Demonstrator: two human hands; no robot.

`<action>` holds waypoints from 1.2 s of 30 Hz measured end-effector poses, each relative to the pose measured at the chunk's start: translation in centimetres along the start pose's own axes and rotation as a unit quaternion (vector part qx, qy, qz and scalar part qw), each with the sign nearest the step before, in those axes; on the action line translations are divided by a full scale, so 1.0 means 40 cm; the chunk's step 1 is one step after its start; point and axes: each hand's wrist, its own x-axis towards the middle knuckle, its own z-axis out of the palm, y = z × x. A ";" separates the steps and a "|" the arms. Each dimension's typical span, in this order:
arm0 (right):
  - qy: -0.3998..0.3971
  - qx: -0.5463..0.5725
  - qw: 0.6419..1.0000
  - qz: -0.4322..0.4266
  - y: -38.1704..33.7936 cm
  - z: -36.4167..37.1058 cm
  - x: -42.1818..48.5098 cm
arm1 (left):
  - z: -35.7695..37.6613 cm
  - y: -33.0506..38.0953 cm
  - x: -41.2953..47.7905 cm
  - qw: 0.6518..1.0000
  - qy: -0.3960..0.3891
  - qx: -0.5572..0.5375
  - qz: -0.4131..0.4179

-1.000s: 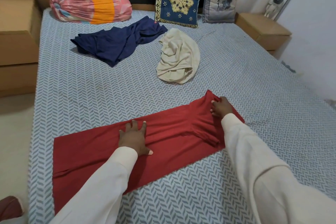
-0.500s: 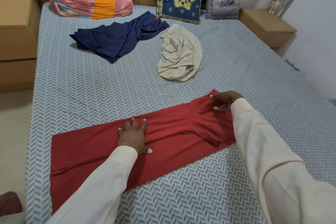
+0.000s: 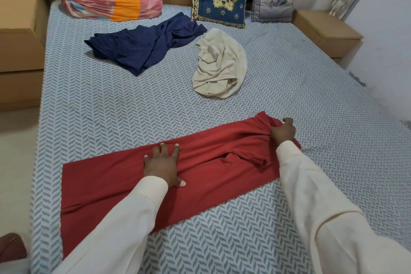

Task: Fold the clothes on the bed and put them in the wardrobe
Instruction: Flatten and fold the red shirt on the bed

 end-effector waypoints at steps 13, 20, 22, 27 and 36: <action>-0.153 -0.210 0.875 -0.409 -0.072 0.140 -0.103 | -0.014 0.011 0.008 1.000 -0.018 0.023 -0.005; -0.047 -0.146 0.976 -0.153 -0.060 0.040 0.070 | -0.024 0.020 0.018 0.999 -0.022 0.027 -0.012; -0.073 -0.137 0.977 -0.149 -0.075 0.038 0.091 | -0.022 0.021 0.021 0.999 -0.019 0.026 -0.012; -0.123 -0.080 0.988 -0.050 -0.078 0.070 0.156 | -0.019 0.019 0.022 1.000 -0.015 0.025 -0.010; 0.036 -0.049 0.998 -0.023 -0.102 0.081 0.084 | -0.015 0.017 0.027 1.000 -0.017 0.020 -0.011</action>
